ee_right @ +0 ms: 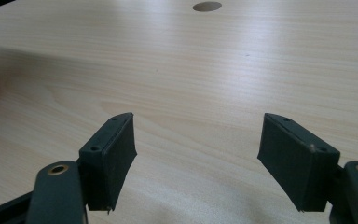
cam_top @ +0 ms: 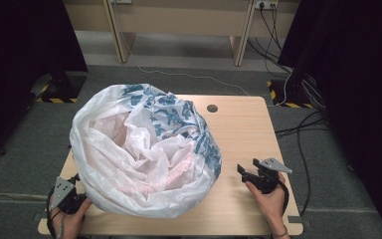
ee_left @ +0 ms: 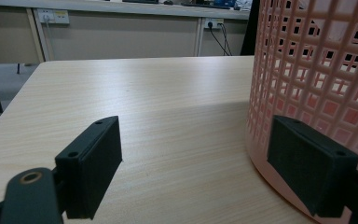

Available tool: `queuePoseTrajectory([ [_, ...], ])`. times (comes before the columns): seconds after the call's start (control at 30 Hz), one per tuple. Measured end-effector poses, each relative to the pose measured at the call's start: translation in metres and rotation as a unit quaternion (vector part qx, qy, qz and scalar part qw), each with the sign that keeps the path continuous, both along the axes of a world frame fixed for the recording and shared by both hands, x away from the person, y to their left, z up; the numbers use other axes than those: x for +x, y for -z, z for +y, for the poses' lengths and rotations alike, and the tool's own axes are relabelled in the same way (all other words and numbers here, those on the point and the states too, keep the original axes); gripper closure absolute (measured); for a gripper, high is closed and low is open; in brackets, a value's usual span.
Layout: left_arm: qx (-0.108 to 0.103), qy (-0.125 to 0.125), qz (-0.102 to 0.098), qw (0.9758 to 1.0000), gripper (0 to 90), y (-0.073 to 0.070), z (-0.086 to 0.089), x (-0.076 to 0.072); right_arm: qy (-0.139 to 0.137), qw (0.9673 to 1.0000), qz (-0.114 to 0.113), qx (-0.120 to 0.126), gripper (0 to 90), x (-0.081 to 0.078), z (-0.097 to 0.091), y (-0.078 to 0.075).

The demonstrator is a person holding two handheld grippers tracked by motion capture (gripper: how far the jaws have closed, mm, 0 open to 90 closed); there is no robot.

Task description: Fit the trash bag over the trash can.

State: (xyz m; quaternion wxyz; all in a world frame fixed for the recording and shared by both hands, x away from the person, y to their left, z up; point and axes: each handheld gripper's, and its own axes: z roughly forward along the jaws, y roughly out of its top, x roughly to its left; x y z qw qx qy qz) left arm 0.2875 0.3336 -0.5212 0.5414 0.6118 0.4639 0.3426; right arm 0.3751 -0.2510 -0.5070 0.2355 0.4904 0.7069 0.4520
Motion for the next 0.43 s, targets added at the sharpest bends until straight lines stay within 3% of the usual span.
queuePoseTrajectory([
  [0.43,0.004,0.001,0.003,1.0000,17.3,-0.0002,-0.0001,0.0003,0.003,0.9999,-0.003,0.009,23.4,-0.0006,-0.0014,0.0028],
])
